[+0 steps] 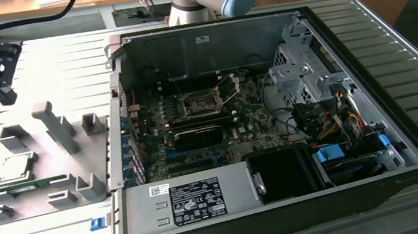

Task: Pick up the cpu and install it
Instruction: 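Reach for the cpu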

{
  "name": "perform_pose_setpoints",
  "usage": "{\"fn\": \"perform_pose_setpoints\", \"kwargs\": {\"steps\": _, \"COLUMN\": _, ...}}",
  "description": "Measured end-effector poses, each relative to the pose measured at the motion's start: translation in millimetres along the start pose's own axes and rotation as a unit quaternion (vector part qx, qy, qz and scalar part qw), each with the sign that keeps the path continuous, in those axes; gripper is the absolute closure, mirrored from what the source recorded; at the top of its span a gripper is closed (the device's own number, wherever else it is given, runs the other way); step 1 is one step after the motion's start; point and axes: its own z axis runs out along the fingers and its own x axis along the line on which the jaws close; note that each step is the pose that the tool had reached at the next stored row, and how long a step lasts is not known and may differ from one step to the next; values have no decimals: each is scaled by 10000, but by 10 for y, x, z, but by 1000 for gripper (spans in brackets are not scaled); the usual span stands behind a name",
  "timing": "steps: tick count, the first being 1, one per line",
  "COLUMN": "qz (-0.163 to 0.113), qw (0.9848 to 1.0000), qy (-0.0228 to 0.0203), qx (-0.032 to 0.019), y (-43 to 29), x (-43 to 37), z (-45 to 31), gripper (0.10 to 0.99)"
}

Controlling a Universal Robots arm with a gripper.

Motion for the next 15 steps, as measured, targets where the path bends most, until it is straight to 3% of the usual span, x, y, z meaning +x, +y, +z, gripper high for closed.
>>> {"fn": "perform_pose_setpoints", "kwargs": {"steps": 15, "qz": 0, "qw": 10000, "qy": 3, "qx": 0, "y": -7, "x": 76, "z": 23, "gripper": 980}}
